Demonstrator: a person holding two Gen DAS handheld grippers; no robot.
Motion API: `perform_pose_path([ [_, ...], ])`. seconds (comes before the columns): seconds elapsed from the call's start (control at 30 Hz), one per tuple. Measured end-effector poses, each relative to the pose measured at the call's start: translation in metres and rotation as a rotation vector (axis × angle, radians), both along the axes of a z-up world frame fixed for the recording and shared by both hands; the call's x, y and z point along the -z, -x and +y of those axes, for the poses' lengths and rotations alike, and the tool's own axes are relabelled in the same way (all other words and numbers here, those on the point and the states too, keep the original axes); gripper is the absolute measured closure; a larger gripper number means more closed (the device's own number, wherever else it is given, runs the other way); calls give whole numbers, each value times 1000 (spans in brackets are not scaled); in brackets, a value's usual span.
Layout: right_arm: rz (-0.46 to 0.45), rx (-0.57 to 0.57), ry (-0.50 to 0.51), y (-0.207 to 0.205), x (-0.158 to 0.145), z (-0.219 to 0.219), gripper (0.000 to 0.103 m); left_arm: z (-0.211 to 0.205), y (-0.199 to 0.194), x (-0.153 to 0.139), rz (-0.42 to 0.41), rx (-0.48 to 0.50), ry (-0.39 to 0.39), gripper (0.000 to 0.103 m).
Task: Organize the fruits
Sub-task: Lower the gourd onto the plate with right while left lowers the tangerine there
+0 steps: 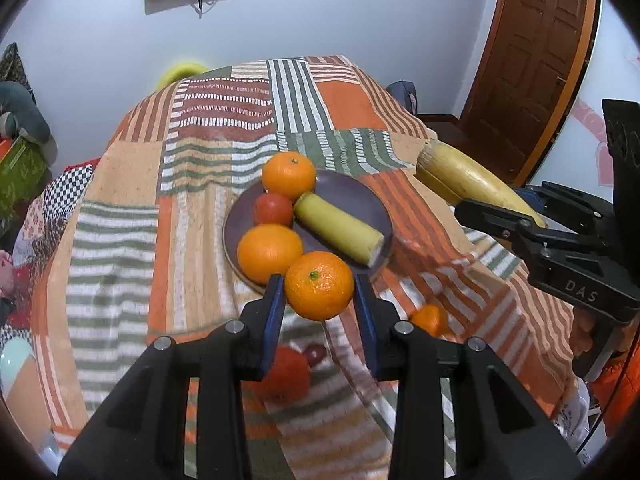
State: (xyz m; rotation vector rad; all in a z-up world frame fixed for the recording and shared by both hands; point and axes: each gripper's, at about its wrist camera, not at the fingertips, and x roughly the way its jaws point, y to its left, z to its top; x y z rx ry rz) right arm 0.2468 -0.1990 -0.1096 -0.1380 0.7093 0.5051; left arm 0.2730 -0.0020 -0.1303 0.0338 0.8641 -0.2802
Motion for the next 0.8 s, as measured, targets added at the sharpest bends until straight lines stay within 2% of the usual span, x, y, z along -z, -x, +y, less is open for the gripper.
perform_pose_path([
  [0.27,40,-7,-6,-43,19,11,68,0,-50,11,22,-9,-13,68],
  [0.47,97,-22,15,-70,44,23,68,-7,-83,30,74,7,-19,68],
  [0.8,174,-42,46,-100,69,31,68,-22,-120,48,100,8,-63,68],
])
